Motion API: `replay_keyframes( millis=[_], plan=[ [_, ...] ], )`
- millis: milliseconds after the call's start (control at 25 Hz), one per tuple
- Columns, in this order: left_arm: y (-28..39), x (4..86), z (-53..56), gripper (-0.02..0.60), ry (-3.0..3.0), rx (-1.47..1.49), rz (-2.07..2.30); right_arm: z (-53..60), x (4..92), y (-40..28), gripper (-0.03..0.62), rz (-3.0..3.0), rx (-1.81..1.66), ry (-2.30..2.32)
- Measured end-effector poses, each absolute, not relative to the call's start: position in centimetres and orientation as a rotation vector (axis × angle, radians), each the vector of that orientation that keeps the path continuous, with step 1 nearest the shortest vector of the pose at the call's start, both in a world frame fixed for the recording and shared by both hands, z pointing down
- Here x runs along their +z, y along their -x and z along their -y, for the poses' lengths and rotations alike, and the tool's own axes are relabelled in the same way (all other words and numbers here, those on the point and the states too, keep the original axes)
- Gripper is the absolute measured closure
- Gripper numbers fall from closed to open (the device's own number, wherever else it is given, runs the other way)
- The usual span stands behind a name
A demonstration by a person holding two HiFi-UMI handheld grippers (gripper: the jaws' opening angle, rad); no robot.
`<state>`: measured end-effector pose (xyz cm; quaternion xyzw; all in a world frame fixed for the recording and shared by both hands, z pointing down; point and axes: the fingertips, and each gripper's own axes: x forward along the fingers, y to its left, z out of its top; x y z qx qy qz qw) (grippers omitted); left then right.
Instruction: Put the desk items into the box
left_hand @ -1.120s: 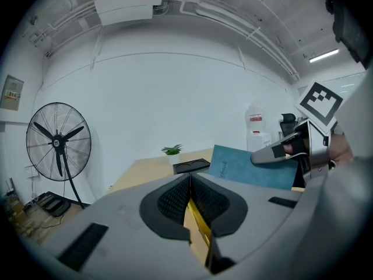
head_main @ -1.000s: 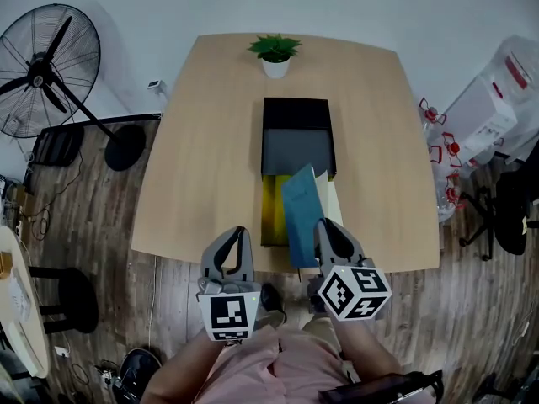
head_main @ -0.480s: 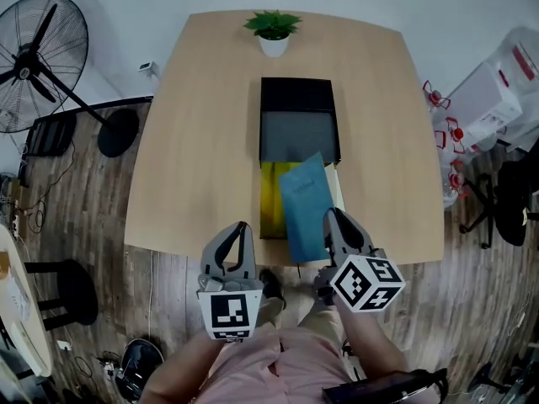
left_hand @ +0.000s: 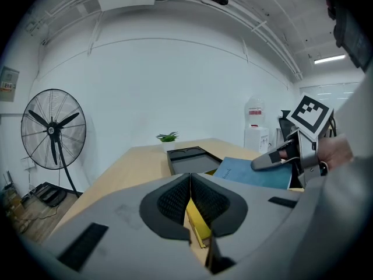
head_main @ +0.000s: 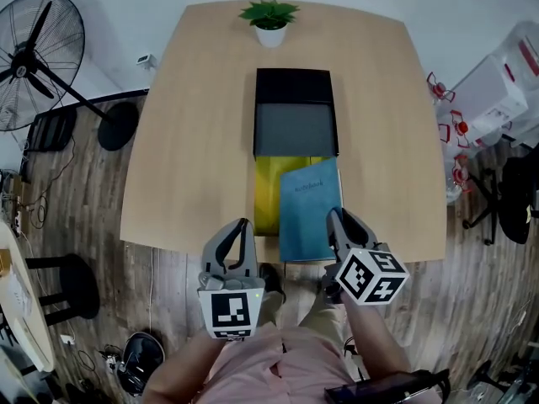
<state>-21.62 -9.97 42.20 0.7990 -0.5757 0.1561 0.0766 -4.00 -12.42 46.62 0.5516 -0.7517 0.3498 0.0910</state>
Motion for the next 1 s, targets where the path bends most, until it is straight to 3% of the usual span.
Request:
replay_keyframes(
  millis=[600, 1000],
  plan=[
    [18.4, 43.0, 10.3, 0.569, -2.403, 0.539, 1.695, 11.7, 51.4, 3.8, 0.450, 2.213, 1.048, -1.406],
    [17.6, 43.5, 10.1, 0.569, -2.405, 0.548, 1.674, 10.8, 52.2, 3.9, 0.430, 2.182, 1.054, -1.378]
  ],
)
